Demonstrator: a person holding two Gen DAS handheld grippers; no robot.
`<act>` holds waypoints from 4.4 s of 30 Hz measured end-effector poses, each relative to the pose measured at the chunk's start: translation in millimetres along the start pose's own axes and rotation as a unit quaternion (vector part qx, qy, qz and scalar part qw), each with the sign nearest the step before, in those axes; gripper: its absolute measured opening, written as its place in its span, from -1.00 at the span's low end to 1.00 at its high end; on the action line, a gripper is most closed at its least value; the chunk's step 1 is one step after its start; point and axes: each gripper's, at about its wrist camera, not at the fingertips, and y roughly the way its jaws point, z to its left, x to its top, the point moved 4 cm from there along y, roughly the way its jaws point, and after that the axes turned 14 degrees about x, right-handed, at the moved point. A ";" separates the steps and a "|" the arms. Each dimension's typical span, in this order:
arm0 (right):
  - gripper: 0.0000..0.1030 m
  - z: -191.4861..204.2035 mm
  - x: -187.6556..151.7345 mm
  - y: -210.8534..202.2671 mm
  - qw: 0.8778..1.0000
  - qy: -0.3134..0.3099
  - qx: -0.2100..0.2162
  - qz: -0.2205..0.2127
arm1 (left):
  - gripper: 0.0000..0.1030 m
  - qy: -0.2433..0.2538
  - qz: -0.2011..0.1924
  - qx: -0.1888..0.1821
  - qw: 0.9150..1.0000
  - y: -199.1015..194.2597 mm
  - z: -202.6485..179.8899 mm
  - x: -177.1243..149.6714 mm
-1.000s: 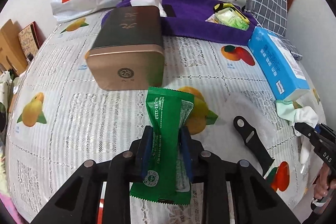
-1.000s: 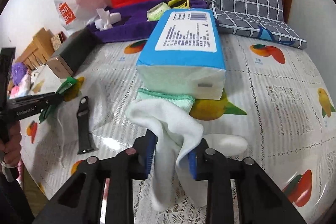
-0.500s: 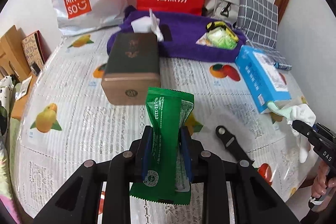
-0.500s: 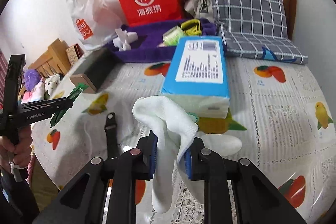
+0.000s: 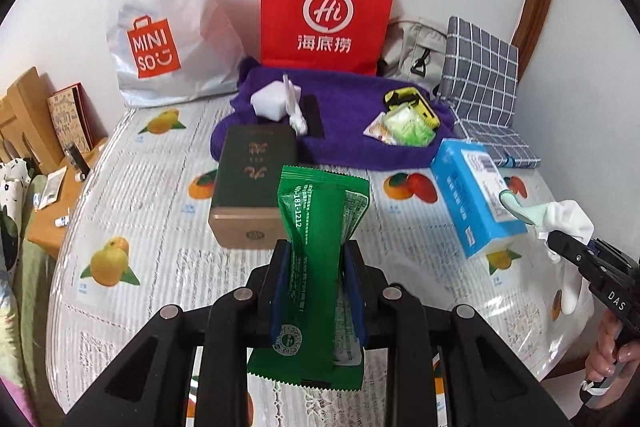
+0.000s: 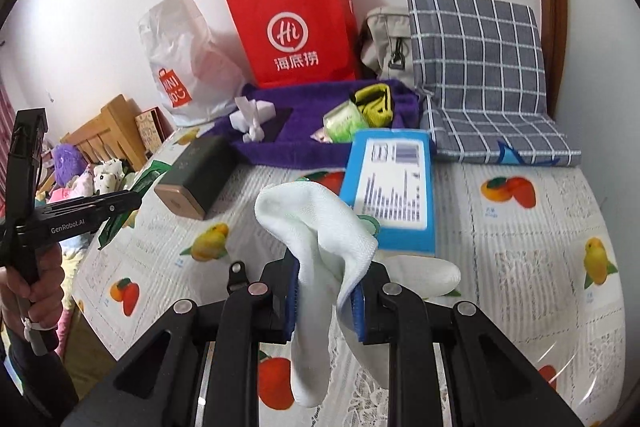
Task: Organize soft objects
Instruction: 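Carry the green packet and white glove toward the purple towel with both tools, then open both tools to release the packet and glove onto the towel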
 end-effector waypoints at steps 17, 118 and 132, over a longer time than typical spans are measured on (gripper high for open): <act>-0.58 -6.2 48.5 0.8 1.000 0.004 -0.014 -0.014 | -0.51 -0.009 -0.022 0.002 1.000 -7.7 3.3 44.2; -0.50 -114.1 164.9 242.8 0.994 0.038 0.006 0.103 | -0.49 -0.017 0.075 -0.025 0.997 216.4 -53.4 167.7; 0.07 -107.7 170.8 234.2 0.996 0.029 0.005 0.088 | -0.25 -0.019 0.083 -0.025 0.996 217.5 -54.6 167.9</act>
